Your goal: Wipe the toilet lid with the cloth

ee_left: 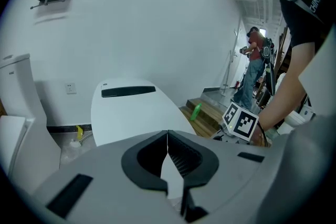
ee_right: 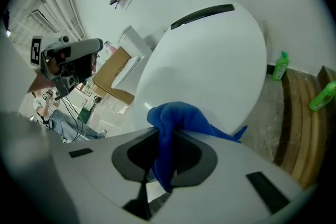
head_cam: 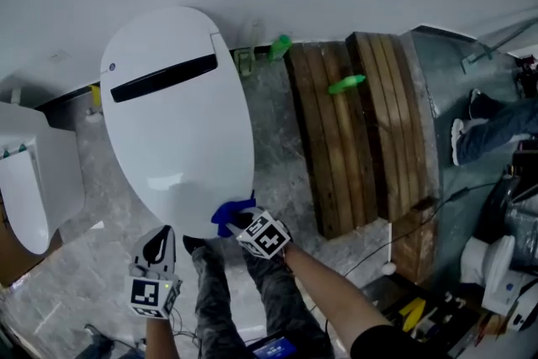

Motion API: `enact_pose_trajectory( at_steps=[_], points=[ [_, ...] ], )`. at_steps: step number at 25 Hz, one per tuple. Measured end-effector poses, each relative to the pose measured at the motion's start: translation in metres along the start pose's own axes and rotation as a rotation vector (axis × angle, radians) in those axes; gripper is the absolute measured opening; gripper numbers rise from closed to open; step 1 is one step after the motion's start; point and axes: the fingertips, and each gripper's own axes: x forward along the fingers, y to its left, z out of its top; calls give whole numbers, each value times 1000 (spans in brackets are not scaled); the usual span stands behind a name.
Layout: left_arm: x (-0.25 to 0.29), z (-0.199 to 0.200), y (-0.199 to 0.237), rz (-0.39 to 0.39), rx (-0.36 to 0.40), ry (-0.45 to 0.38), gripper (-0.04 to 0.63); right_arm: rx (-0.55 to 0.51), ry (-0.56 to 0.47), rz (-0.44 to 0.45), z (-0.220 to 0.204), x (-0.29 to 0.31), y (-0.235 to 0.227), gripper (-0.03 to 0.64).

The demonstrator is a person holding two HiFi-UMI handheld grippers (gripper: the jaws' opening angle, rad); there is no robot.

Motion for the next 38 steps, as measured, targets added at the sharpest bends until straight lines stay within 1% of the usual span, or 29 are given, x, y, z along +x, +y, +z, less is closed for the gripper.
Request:
enact_pose_trajectory(
  at_steps=[4, 8, 12, 18, 25, 29, 32, 35, 38],
  points=[
    [12, 7, -5, -3, 5, 0, 11, 5, -36, -52, 15, -13, -31, 67],
    [24, 12, -3, 2, 4, -4, 11, -8, -68, -102, 41, -23, -62, 67],
    [36, 16, -1, 0, 11, -3, 11, -42, -111, -141, 76, -30, -91, 67],
    [44, 21, 6, 1, -3, -2, 11, -25, -188, -192, 130, -42, -130, 67],
    [46, 20, 19, 10, 14, 4, 11, -28, -260, -242, 199, -51, -171, 67],
    [46, 18, 28, 16, 2, 6, 11, -61, -271, -272, 237, -52, -188, 67],
    [46, 17, 32, 18, -12, 3, 11, -64, -287, -294, 263, -51, -197, 67],
    [44, 16, 38, 21, -13, -1, 11, -70, -302, -312, 286, -48, -201, 67],
    [41, 14, 43, 26, -31, -3, 11, -77, -311, -327, 304, -44, -200, 67]
  ],
)
